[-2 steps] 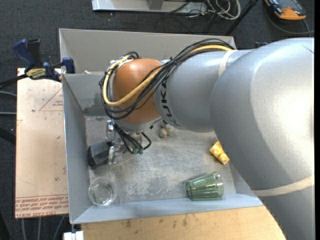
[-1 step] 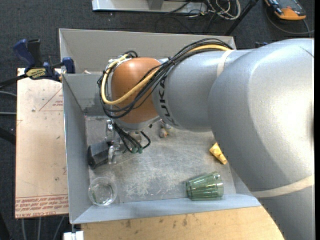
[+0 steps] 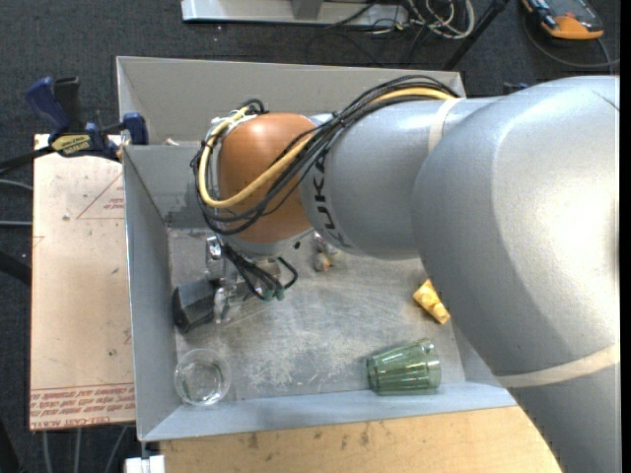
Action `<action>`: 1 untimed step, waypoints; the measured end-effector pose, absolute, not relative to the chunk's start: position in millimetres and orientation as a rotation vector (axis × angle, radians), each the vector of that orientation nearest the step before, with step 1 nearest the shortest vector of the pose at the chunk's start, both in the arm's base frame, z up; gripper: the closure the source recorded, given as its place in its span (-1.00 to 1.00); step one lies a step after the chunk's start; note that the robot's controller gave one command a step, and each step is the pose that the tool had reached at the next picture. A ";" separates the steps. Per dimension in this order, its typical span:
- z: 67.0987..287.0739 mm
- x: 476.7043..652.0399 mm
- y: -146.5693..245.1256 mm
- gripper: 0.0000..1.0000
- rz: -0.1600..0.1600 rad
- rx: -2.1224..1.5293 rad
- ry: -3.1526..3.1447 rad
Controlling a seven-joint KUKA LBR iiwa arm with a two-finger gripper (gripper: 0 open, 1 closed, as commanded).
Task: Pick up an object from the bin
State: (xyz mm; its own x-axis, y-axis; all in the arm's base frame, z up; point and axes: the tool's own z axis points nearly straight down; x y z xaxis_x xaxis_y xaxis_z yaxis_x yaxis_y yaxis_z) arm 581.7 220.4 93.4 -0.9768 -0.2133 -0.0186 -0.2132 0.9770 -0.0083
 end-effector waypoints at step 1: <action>281.8 585.6 228.1 1.00 -0.001 -0.337 3.125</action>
Offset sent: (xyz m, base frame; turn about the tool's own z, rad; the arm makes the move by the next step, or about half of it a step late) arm 0.0000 0.0000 0.0000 0.0000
